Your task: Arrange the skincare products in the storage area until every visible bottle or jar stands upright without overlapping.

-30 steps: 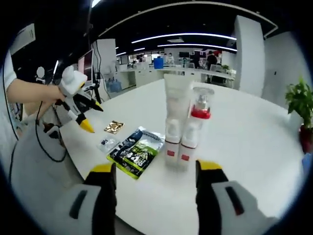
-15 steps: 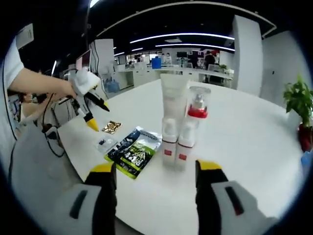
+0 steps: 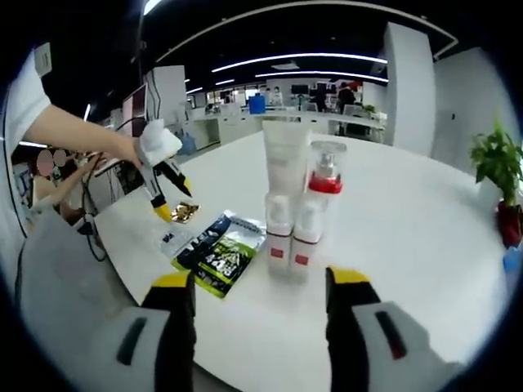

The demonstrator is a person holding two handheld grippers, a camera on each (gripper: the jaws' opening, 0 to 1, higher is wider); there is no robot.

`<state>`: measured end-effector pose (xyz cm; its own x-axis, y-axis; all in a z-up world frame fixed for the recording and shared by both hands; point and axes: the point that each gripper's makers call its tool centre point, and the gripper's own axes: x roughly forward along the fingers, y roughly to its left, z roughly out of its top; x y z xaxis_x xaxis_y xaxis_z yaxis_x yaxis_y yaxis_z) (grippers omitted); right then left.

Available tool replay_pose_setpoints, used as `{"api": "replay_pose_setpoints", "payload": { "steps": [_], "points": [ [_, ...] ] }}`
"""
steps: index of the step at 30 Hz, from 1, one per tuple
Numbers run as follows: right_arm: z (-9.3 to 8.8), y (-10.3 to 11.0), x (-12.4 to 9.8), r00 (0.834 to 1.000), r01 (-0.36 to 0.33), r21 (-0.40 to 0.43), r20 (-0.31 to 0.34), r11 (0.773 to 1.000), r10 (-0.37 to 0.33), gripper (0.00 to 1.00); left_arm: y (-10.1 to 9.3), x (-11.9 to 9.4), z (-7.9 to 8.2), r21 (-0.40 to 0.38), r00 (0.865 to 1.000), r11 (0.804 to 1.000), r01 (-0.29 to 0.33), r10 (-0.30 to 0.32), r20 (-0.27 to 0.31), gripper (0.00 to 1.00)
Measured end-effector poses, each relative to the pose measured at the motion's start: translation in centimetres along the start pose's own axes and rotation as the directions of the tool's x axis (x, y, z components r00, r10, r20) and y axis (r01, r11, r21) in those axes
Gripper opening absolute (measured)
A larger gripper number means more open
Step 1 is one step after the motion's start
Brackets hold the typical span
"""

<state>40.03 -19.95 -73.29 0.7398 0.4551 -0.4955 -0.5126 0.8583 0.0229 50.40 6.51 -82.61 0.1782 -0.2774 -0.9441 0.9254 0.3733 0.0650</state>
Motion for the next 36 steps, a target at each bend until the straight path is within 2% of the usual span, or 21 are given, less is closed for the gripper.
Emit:
{"api": "replay_pose_setpoints", "payload": {
  "steps": [8, 15, 26, 32, 36],
  "points": [
    [-0.1, -0.1, 0.0, 1.000, 0.003, 0.003, -0.003, 1.000, -0.003, 0.64, -0.6, 0.1, -0.1, -0.018, 0.998, 0.998, 0.058, -0.058, -0.017, 0.46],
    [-0.1, 0.0, 0.1, 1.000, -0.002, 0.002, -0.005, 1.000, 0.002, 0.64, -0.1, 0.1, 0.1, -0.066, 0.999, 0.997, 0.043, -0.044, -0.013, 0.37],
    [0.0, 0.0, 0.0, 1.000, -0.004, 0.002, 0.005, 1.000, 0.004, 0.65, 0.2, 0.0, 0.2, -0.153, 1.000, 0.988, 0.010, -0.014, -0.027, 0.35],
    [0.2, 0.0, 0.0, 1.000, -0.003, 0.003, 0.012, 1.000, 0.003, 0.65, 0.3, -0.7, 1.1, -0.280, 1.000, 0.960, 0.004, 0.005, 0.030, 0.34],
    [0.2, 0.0, -0.1, 1.000, -0.004, 0.005, 0.018, 1.000, 0.004, 0.65, 0.3, -1.3, 1.5, -0.331, 0.999, 0.944, -0.006, 0.020, 0.040, 0.34]
  ]
}}
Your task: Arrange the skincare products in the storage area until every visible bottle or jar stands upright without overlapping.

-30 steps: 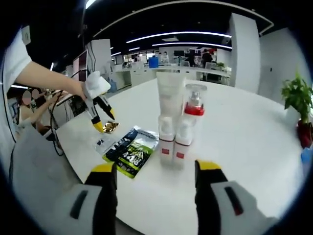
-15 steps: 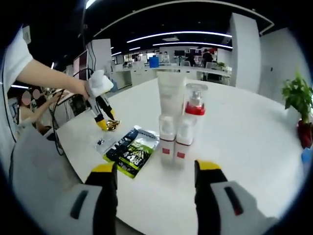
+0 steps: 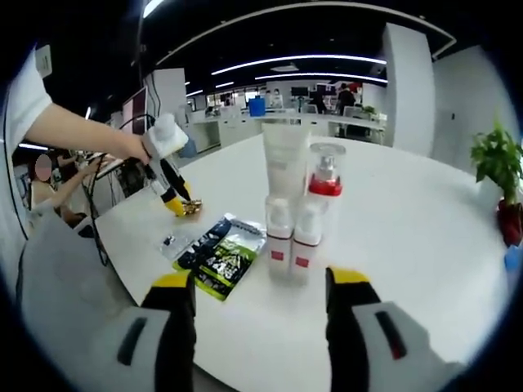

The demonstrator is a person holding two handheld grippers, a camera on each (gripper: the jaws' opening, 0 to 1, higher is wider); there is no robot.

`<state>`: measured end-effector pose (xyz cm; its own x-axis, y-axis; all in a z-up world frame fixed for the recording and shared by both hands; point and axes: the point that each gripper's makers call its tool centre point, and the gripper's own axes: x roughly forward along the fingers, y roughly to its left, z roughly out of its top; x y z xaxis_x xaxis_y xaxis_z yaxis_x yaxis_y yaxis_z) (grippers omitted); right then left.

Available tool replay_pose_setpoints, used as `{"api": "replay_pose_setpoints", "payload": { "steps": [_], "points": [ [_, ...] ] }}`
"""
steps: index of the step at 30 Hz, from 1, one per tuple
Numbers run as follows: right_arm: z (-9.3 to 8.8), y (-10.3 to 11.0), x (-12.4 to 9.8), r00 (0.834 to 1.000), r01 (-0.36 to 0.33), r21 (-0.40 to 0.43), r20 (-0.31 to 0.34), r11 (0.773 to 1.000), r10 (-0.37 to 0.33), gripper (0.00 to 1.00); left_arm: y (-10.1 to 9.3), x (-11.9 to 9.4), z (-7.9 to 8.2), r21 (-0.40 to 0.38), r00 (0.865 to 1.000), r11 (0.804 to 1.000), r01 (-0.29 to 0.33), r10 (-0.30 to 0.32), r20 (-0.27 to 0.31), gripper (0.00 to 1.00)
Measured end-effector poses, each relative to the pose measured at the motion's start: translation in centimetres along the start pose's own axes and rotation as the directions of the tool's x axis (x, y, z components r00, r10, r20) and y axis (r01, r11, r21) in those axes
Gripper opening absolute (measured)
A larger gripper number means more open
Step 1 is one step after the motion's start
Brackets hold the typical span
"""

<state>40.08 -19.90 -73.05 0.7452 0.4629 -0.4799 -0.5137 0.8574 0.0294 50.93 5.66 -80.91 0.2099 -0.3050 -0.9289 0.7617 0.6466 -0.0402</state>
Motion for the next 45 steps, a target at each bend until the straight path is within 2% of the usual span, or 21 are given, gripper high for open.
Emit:
{"api": "replay_pose_setpoints", "payload": {
  "steps": [6, 8, 13, 18, 23, 28, 32, 34, 37, 40, 43, 45],
  "points": [
    [0.2, 0.0, -0.1, 1.000, -0.001, 0.002, 0.012, 1.000, 0.001, 0.65, -0.4, -0.7, 1.0, -0.128, 0.999, 0.992, -0.002, 0.008, 0.050, 0.34],
    [0.3, 0.0, -0.1, 1.000, 0.000, 0.004, 0.017, 1.000, 0.000, 0.65, -0.4, -0.7, 1.4, -0.184, 0.998, 0.983, 0.000, 0.013, 0.066, 0.34],
    [0.5, -0.1, -0.2, 1.000, 0.001, 0.006, 0.028, 1.000, -0.001, 0.65, -0.6, -0.9, 2.0, -0.331, 0.995, 0.944, 0.010, 0.023, 0.096, 0.35],
    [0.7, -0.1, -0.3, 0.999, 0.002, 0.008, 0.038, 1.000, -0.002, 0.65, -0.6, -0.5, 1.6, -0.355, 0.996, 0.934, -0.039, 0.066, 0.065, 0.35],
    [0.8, -0.1, -0.3, 0.999, 0.002, 0.010, 0.047, 1.000, -0.002, 0.64, -1.3, -0.2, 1.9, -0.463, 0.992, 0.885, -0.045, 0.094, 0.084, 0.35],
    [1.0, -0.1, -0.4, 0.999, 0.001, 0.009, 0.053, 1.000, -0.001, 0.64, -2.0, -0.1, 2.3, -0.569, 0.983, 0.820, -0.056, 0.145, 0.111, 0.35],
    [1.1, 0.0, -0.4, 0.998, 0.001, 0.011, 0.059, 1.000, -0.001, 0.64, -1.9, -0.2, 2.1, -0.653, 0.969, 0.751, -0.096, 0.220, 0.111, 0.35],
    [1.2, 0.0, -0.4, 0.998, 0.001, 0.011, 0.063, 1.000, -0.002, 0.64, -2.1, -0.2, 1.9, -0.682, 0.966, 0.723, -0.107, 0.238, 0.101, 0.35],
    [1.2, -0.1, -0.5, 0.998, 0.000, 0.012, 0.066, 1.000, -0.001, 0.64, -2.4, -0.1, 1.9, -0.735, 0.956, 0.669, -0.112, 0.275, 0.105, 0.35],
    [1.2, -0.1, -0.5, 0.998, -0.002, 0.010, 0.067, 1.000, 0.002, 0.64, -2.8, 0.1, 1.8, -0.753, 0.951, 0.647, -0.122, 0.294, 0.098, 0.35],
    [1.2, 0.0, -0.5, 0.998, -0.003, 0.010, 0.069, 1.000, 0.003, 0.64, -2.9, 0.3, 1.8, -0.774, 0.939, 0.615, -0.149, 0.334, 0.084, 0.35],
    [1.2, 0.0, -0.5, 0.998, -0.003, 0.011, 0.070, 1.000, 0.002, 0.64, -3.1, 0.4, 1.8, -0.775, 0.939, 0.614, -0.150, 0.334, 0.082, 0.35]
  ]
}}
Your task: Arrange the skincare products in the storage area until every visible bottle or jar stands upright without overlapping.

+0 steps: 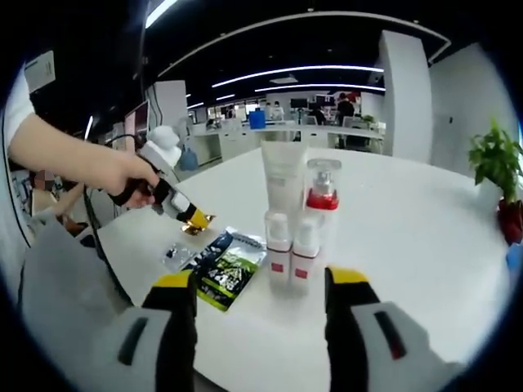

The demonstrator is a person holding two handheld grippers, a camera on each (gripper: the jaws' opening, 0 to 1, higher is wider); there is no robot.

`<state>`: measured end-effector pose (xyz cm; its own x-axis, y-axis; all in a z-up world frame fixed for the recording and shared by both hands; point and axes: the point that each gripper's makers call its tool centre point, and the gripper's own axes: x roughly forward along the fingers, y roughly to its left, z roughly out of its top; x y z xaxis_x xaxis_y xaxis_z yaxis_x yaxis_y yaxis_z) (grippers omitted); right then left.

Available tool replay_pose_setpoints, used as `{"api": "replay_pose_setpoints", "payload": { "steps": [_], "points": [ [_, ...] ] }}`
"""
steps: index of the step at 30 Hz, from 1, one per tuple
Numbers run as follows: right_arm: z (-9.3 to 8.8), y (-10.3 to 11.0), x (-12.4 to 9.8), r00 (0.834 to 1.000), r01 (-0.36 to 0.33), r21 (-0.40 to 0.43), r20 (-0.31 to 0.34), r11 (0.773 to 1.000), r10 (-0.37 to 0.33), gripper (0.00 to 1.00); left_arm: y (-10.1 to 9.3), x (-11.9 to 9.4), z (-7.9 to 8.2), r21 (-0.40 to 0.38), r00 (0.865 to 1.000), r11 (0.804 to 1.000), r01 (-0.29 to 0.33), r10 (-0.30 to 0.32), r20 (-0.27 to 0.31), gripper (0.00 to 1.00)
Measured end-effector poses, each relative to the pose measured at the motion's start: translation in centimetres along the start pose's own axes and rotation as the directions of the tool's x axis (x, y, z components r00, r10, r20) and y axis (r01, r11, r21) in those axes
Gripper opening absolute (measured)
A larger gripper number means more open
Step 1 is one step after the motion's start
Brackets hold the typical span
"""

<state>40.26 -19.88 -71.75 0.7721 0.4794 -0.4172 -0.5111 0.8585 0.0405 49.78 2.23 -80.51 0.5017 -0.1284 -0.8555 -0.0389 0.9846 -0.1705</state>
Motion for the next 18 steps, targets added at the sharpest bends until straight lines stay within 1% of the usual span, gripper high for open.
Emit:
{"api": "replay_pose_setpoints", "payload": {
  "steps": [4, 8, 11, 18],
  "points": [
    [0.0, -0.1, 0.0, 1.000, 0.001, 0.003, 0.001, 1.000, -0.001, 0.64, -0.4, 0.4, -0.4, 0.011, 1.000, 1.000, -0.028, 0.028, 0.006, 0.35],
    [0.0, -0.2, 0.0, 1.000, 0.005, 0.006, 0.003, 1.000, -0.005, 0.64, -0.6, 0.8, -0.8, 0.012, 1.000, 1.000, -0.027, 0.027, -0.006, 0.35],
    [0.0, -0.2, -0.1, 1.000, 0.009, 0.008, 0.005, 1.000, -0.009, 0.64, -0.5, 1.1, -0.9, 0.038, 0.999, 0.998, -0.040, 0.041, -0.009, 0.35],
    [0.0, -0.3, -0.1, 1.000, 0.012, 0.009, 0.003, 1.000, -0.012, 0.64, -0.2, 1.5, -1.1, 0.046, 0.999, 0.998, -0.052, 0.052, -0.015, 0.36]
  ]
}}
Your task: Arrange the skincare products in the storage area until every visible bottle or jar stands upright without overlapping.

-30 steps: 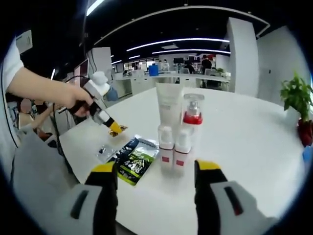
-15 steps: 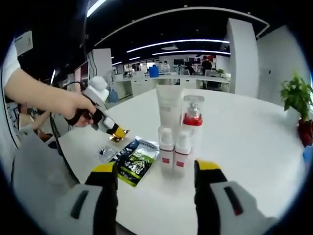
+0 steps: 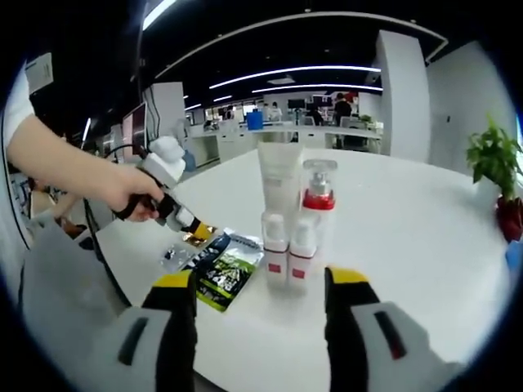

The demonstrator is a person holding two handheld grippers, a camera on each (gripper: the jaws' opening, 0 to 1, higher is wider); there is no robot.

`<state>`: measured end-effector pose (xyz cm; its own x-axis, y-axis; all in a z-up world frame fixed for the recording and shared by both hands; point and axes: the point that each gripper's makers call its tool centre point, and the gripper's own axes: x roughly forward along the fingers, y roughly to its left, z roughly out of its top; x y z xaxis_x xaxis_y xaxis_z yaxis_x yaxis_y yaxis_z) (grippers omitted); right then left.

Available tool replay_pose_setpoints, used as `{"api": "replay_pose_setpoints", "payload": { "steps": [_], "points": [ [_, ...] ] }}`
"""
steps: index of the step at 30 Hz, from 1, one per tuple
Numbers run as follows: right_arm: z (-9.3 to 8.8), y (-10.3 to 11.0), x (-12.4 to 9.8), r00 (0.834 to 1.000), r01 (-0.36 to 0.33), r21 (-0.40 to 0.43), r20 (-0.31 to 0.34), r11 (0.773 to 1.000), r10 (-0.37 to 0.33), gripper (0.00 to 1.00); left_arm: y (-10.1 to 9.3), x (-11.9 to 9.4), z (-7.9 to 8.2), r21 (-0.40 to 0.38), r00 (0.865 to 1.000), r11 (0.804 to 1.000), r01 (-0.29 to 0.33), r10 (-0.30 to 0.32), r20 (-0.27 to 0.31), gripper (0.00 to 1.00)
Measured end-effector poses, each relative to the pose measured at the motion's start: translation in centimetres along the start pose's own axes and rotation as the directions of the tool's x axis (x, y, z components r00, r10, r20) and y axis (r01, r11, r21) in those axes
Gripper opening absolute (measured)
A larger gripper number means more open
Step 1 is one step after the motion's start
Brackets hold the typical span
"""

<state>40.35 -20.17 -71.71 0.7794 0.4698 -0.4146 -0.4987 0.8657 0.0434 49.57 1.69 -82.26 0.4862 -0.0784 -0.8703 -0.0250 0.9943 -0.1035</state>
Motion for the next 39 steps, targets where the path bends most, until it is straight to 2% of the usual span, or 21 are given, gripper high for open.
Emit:
{"api": "replay_pose_setpoints", "payload": {
  "steps": [19, 25, 28, 30, 32, 36, 39],
  "points": [
    [0.1, -0.1, 0.0, 1.000, 0.004, 0.002, 0.004, 1.000, -0.004, 0.64, -0.1, -0.1, 0.0, 0.015, 1.000, 1.000, -0.008, 0.008, -0.004, 0.40],
    [0.1, -0.1, 0.0, 1.000, 0.005, -0.001, 0.006, 1.000, -0.005, 0.64, -0.1, -0.6, 0.4, 0.065, 1.000, 0.998, -0.004, 0.003, 0.016, 0.44],
    [0.2, -0.2, -0.1, 1.000, 0.009, -0.001, 0.009, 1.000, -0.009, 0.64, -0.7, -1.1, 0.7, 0.108, 0.999, 0.994, 0.029, -0.033, 0.038, 0.48],
    [0.3, -0.2, -0.2, 1.000, 0.012, -0.001, 0.012, 1.000, -0.012, 0.64, -1.2, -1.5, 1.0, 0.192, 0.996, 0.980, 0.058, -0.071, 0.060, 0.54],
    [0.5, -0.3, -0.2, 1.000, 0.016, 0.006, 0.018, 1.000, -0.016, 0.64, -1.6, -2.2, 1.4, 0.257, 0.992, 0.965, 0.060, -0.086, 0.091, 0.58],
    [0.6, -0.4, -0.3, 1.000, 0.015, 0.023, 0.025, 1.000, -0.016, 0.64, -2.5, -3.7, 1.9, 0.348, 0.982, 0.933, 0.089, -0.141, 0.127, 0.64],
    [0.7, -0.5, -0.4, 0.999, 0.017, 0.024, 0.029, 1.000, -0.018, 0.65, -3.1, -4.7, 1.8, 0.439, 0.974, 0.892, 0.108, -0.183, 0.132, 0.74]
  ]
}}
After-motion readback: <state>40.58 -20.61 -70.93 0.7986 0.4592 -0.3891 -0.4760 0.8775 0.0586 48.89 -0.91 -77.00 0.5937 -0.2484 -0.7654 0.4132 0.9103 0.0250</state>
